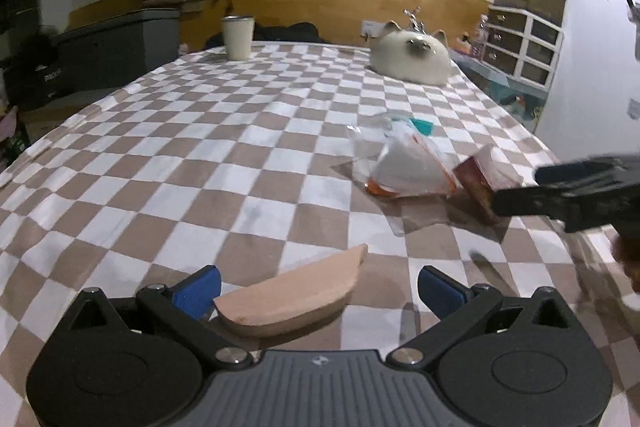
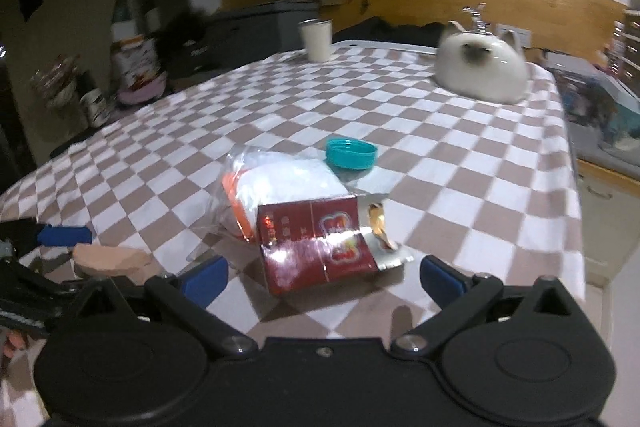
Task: Collect trash
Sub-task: 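Grasp the tan flat piece with the left tool while the right tool grasps the red cigarette pack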
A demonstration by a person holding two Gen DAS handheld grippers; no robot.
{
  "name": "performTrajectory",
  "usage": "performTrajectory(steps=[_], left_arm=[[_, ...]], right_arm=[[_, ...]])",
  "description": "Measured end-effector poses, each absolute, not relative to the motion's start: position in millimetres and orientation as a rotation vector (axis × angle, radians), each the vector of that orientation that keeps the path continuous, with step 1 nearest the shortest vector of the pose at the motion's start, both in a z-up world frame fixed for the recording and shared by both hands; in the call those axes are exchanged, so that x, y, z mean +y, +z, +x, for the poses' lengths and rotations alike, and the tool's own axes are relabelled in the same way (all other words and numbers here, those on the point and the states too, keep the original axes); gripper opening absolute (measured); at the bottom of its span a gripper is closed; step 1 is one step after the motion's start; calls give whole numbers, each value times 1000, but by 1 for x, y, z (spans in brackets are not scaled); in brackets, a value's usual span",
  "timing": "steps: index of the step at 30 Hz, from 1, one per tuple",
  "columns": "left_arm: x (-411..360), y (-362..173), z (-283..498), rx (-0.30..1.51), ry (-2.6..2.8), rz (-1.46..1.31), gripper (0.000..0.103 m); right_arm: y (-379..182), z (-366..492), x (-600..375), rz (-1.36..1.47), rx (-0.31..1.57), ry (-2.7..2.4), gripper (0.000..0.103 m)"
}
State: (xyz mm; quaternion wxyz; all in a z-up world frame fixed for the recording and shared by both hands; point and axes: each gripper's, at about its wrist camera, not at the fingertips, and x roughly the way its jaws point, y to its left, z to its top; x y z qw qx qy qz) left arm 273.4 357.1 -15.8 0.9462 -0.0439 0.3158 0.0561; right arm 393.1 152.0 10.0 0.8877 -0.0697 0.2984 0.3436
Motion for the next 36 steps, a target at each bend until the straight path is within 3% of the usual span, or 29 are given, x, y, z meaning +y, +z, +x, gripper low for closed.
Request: performTrajectory(steps=[11, 13, 18, 29, 33, 36], left_arm=[[357, -19, 277, 660, 116, -92, 102], [358, -19, 277, 656, 113, -95, 101], [356, -17, 270, 627, 100, -110, 85], [323, -15, 241, 609, -77, -139, 77], [321, -14, 248, 616, -4, -107, 61], [321, -15, 259, 627, 56, -59, 55]], right_arm=[[-9, 428, 174, -263, 645, 760, 102], [-8, 424, 172, -248, 628, 767, 90], [-8, 409, 169, -233, 623, 780, 89], [-7, 382, 141, -135, 636, 770, 89], [-7, 372, 132, -122, 639, 749, 89], [-6, 363, 128, -123, 641, 734, 89]])
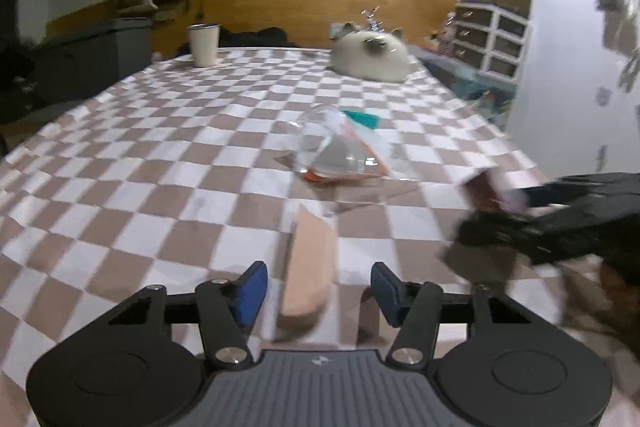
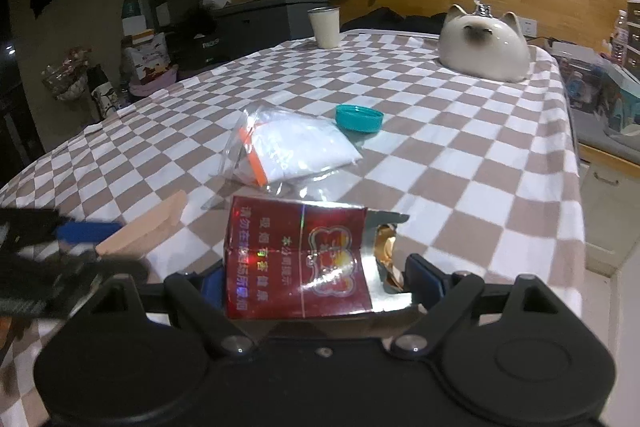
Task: Collect trash
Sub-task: 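Grasp the tan flat piece with the left tool while the right tool grasps the red cigarette pack, then carry the tan piece and red cigarette pack over the trash bin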
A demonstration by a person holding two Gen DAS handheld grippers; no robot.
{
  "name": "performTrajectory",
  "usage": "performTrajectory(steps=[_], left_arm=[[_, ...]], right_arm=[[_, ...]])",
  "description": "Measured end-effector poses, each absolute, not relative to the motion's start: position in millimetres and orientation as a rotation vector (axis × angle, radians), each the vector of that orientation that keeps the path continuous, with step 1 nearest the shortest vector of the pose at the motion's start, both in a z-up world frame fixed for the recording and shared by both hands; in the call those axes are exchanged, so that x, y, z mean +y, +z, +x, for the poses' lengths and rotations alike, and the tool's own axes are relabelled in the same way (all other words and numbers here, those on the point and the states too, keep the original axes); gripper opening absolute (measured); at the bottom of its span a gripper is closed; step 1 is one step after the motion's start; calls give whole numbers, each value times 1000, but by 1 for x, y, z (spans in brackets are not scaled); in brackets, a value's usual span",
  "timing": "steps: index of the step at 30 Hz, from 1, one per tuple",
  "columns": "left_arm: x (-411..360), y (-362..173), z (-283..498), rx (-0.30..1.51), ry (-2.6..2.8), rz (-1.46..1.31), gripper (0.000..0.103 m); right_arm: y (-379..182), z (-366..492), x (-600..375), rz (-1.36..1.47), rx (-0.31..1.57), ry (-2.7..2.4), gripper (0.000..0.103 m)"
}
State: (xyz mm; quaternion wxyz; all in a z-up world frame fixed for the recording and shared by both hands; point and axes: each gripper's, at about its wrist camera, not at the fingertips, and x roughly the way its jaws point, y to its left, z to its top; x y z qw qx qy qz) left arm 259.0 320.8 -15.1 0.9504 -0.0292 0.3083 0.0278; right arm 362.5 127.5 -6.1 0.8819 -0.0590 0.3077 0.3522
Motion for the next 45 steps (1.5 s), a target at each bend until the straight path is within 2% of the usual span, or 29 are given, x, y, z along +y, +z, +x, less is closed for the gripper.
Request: performTrajectory(steps=[3, 9, 20, 45], left_arm=[[315, -15, 269, 630, 76, 3, 50], [310, -13, 268, 626, 73, 0, 27], [291, -4, 228, 572, 97, -87, 27], [212, 45, 158, 447, 143, -62, 27]], right_arm=[[-6, 351, 125, -136, 638, 733, 89], [-5, 335, 118, -146, 640, 719, 89], [4, 311, 96, -127, 625, 674, 88], [42, 242, 9, -76, 498, 558, 88]])
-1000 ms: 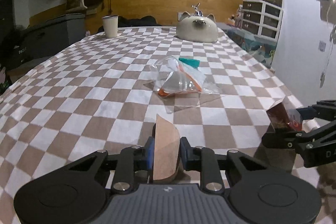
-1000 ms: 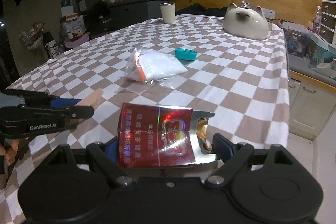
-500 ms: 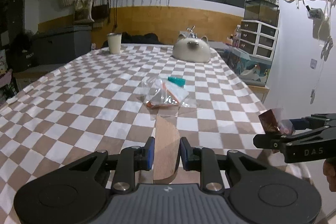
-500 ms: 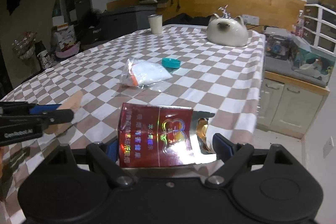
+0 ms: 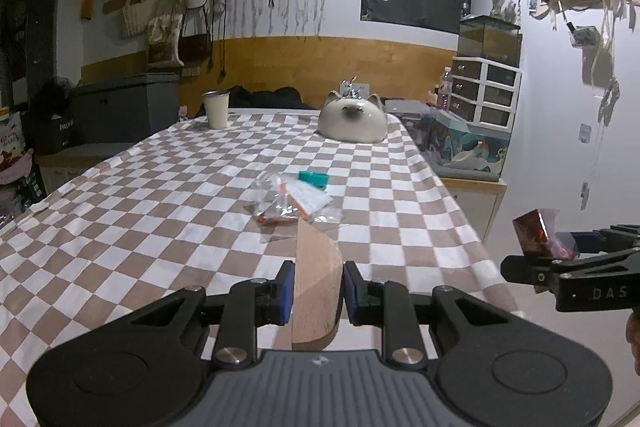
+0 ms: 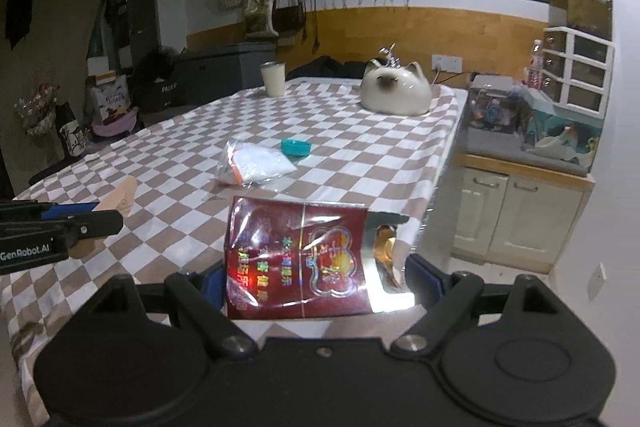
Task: Collect trash
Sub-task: 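Carry the tan piece and red cigarette pack over the trash bin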
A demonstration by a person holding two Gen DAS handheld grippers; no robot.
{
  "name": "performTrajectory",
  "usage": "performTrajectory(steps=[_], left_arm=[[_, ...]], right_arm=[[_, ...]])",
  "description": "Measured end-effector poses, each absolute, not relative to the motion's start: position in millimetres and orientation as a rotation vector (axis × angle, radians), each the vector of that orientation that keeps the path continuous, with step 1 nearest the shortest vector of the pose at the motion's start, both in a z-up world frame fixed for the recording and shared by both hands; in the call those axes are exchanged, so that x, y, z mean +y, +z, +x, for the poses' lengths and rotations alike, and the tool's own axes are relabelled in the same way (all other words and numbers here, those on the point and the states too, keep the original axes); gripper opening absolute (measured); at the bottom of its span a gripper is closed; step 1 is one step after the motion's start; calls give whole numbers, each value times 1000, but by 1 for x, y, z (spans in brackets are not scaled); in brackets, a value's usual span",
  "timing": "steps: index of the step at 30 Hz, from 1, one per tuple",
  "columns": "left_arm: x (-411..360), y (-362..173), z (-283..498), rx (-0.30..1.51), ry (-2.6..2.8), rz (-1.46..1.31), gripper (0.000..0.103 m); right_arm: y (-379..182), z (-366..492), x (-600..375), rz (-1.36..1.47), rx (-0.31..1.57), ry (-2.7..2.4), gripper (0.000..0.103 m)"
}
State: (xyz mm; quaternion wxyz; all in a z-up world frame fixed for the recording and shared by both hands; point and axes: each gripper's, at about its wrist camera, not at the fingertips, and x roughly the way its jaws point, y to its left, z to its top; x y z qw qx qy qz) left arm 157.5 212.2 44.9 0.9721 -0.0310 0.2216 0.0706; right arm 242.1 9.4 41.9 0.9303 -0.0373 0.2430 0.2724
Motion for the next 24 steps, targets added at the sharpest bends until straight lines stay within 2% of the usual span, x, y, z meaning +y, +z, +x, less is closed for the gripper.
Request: performTrajectory(steps=[24], left_arm=[[87, 48, 175, 426, -40, -32, 27]], right_arm=[[45, 216, -133, -16, 456, 351, 88]])
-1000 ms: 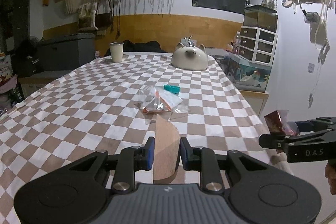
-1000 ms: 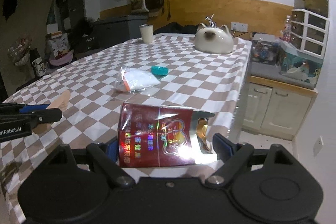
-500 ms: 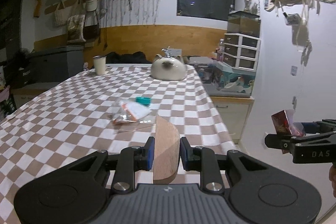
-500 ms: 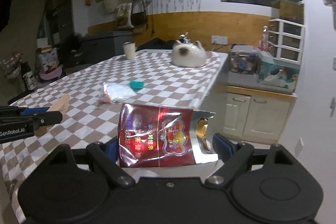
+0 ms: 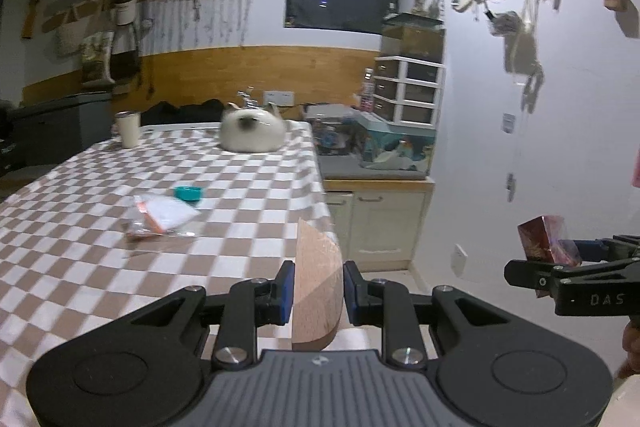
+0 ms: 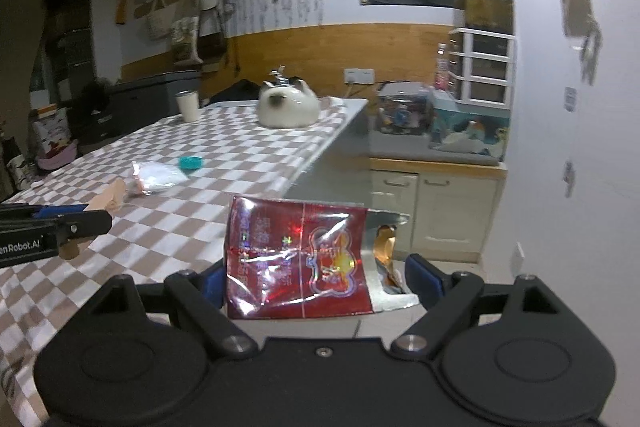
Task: Collect trash
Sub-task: 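Carry the tan piece and red cigarette pack over the trash bin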
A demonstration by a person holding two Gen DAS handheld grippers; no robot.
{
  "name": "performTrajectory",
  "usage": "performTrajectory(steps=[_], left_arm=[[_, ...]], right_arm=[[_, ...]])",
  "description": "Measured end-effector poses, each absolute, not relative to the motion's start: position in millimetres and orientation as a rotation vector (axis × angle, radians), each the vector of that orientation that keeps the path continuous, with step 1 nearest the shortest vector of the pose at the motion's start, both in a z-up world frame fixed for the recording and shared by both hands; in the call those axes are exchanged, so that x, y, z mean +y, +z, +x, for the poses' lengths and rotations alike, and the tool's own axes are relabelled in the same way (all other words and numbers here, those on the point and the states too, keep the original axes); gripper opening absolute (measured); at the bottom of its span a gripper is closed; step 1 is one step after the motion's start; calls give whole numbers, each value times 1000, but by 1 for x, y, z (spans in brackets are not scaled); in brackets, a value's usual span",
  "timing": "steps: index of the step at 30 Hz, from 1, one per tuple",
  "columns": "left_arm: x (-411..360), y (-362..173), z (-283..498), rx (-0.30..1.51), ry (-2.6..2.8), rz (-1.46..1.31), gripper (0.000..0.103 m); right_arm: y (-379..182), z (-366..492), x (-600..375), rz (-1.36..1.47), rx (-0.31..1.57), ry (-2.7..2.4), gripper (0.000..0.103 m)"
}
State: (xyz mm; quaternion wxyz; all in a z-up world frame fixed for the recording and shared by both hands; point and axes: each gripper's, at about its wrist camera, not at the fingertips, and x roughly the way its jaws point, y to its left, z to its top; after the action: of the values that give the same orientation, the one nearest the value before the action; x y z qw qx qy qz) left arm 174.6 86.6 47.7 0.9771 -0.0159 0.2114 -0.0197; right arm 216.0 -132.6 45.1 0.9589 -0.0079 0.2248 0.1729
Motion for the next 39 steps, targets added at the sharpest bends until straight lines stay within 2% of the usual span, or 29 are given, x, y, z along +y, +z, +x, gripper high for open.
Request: performTrajectory(steps=[16, 28, 39], left_arm=[[-12, 3, 203, 532, -214, -2, 27], [-74, -98, 256, 753, -312, -28, 27], [-84, -200, 314, 949, -315, -73, 27]], right_arm=[[-7, 215, -221, 65, 549, 198, 89], [-105, 238, -279, 150, 739, 75, 89], [-201, 273, -303, 254, 927, -25, 89]])
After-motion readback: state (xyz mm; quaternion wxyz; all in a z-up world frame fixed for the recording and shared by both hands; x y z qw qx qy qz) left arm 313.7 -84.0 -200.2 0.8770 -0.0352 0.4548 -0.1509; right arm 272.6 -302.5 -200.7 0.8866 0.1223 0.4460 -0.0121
